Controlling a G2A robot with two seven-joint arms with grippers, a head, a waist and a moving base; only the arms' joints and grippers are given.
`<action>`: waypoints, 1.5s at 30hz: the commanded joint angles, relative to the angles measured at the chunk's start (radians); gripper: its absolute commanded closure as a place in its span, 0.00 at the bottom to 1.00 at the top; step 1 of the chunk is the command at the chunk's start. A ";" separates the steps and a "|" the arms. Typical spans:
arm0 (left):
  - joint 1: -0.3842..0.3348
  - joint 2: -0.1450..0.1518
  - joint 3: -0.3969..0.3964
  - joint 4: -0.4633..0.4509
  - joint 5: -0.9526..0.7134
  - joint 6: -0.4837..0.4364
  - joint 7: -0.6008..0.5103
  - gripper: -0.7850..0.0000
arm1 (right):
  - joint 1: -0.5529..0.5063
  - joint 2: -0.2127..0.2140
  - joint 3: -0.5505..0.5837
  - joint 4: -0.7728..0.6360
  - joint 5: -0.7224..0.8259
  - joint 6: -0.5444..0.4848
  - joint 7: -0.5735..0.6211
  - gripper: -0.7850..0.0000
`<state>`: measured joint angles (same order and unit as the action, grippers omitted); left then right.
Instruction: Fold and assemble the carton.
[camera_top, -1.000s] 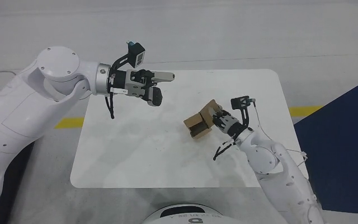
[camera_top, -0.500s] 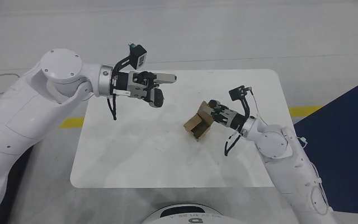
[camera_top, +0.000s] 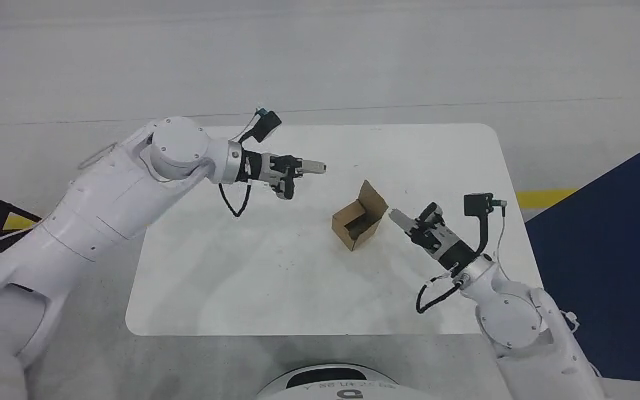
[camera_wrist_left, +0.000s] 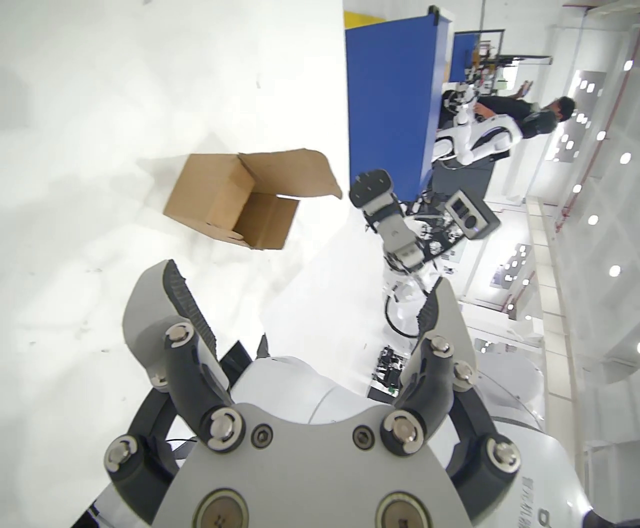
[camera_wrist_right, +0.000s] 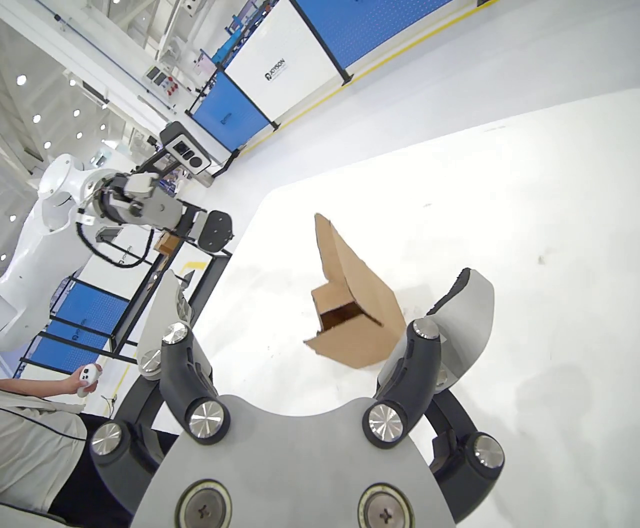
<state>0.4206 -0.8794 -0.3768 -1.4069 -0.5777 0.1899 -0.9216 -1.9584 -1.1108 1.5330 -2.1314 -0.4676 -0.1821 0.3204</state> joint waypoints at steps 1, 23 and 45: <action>-0.018 -0.044 0.024 0.066 0.016 0.046 0.070 0.00 | -0.056 0.002 0.003 0.008 -0.065 0.021 0.007 0.00; -0.022 -0.384 0.163 0.488 0.097 -0.240 -0.047 0.00 | -0.086 -0.015 -0.069 -0.007 -0.066 0.180 -0.127 0.00; 0.079 -0.526 0.057 0.683 -0.158 -0.518 -0.368 0.00 | -0.103 -0.011 0.016 0.053 -0.001 0.072 -0.119 0.00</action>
<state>0.4945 -1.4043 -0.3068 -0.7356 -0.7050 -0.3240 -1.2513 -2.0589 -1.1217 1.5356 -2.0859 -0.4929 -0.1024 0.2079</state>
